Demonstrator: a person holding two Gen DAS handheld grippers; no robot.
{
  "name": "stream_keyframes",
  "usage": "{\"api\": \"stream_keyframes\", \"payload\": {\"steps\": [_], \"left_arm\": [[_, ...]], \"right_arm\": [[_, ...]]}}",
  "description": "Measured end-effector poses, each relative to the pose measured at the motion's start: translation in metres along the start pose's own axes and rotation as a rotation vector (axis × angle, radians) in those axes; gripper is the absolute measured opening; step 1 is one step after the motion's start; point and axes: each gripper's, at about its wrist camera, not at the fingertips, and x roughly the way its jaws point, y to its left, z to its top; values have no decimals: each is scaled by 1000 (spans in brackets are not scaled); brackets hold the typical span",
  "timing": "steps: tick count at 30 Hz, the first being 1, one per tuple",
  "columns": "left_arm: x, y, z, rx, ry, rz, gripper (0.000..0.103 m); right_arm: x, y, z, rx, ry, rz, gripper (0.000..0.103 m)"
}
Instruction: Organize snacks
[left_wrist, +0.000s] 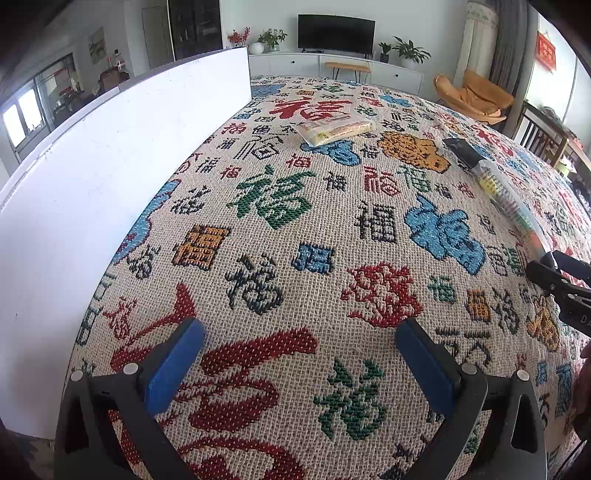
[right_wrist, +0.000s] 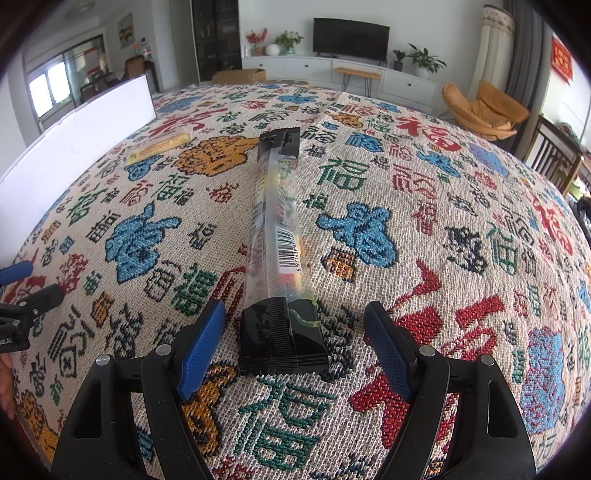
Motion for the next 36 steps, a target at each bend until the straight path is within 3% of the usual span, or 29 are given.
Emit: {"api": "stream_keyframes", "payload": {"steps": [4,9,13,19,21,22,25,28,30,36], "left_arm": [[1,4,33,54,38,-165,103],[15,-3,111,231,-10,-66,103],[48,-14,156,309,19,-73,103],[109,-28,191,303,116,-79,101],[120,-28,193,291,137,-95,88],[121,-27,193,274,139,-132,77],[111,-19,190,222,116,-137,30],[96,1,174,84,158,-220,30],[79,12,156,27,167,-231,30],[7,11,79,25,162,-255,30]], "right_arm": [[0,0,0,0,0,0,80],[0,0,0,0,0,-1,80],[-2,0,-1,-1,-1,-2,80],[-1,0,0,-1,-2,-2,80],[0,0,-1,-1,-2,-2,80],[0,0,0,-1,-2,-2,80],[0,0,0,-1,-2,-3,80],[-1,0,0,0,-3,-3,80],[-1,0,0,1,-3,-2,80],[-1,0,0,1,-3,-3,80]]}}
